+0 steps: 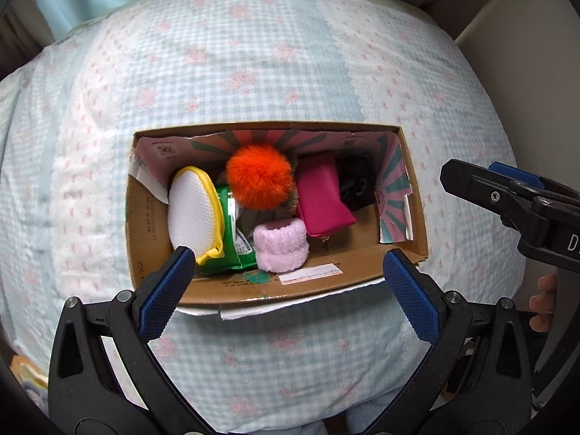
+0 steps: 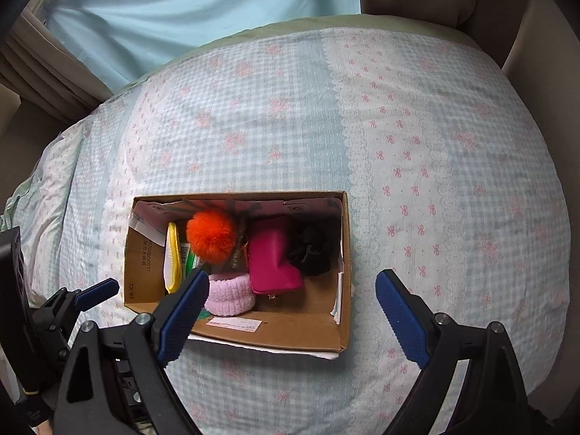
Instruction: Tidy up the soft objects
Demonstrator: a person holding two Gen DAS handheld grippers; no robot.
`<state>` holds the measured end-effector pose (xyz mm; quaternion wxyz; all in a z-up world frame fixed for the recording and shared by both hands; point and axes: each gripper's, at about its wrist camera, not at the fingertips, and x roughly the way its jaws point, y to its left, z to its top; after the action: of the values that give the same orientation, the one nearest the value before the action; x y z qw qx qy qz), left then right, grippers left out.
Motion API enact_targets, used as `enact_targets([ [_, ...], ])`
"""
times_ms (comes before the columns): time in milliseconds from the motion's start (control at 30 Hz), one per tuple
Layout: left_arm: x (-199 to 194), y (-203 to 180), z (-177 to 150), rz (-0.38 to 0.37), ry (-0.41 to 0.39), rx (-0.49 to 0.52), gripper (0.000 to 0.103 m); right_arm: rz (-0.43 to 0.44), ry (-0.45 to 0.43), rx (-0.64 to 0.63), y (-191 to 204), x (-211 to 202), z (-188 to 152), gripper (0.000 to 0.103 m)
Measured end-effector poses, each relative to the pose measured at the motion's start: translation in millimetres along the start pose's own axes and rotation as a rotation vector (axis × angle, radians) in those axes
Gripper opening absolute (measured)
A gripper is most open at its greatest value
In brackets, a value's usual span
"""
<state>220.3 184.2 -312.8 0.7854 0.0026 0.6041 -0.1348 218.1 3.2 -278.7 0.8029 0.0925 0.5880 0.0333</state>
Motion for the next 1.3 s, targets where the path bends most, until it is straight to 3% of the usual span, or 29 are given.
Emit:
enact_targets([
  [133,-50.9,-11.7,-2.6,0.020,-0.113,-0.052,0.103,0.003,-0.056,-0.072,-2.7,-52.3,-1.8,0.091],
  [333,-168.1,-46.0,-4.6,0.038,-0.383,-0.113,0.103,-0.030,-0.266,-0.144,-12.6,-176.2,-8.3,0.092],
  [467,-235.7,-77.8,-11.5,0.112,-0.535,-0.073,0.103,-0.059,-0.406,-0.166,-20.5,-248.2,-17.9,0.092],
  [600,-279.4,-101.9,-24.0,0.163,-0.648,-0.028,0.103,-0.105,-0.527,-0.153,-28.9,-296.3,-35.5,0.092],
  [967,-316.3,-134.6,-60.3,0.169,-0.769,-0.005,0.103,-0.130,-0.639,-0.120,-41.8,-330.0,-73.5,0.092],
  [1300,-324.0,-148.4,-69.3,0.182,-0.793,0.009,0.103,-0.124,-0.665,-0.116,-47.1,-341.2,-80.6,0.092],
])
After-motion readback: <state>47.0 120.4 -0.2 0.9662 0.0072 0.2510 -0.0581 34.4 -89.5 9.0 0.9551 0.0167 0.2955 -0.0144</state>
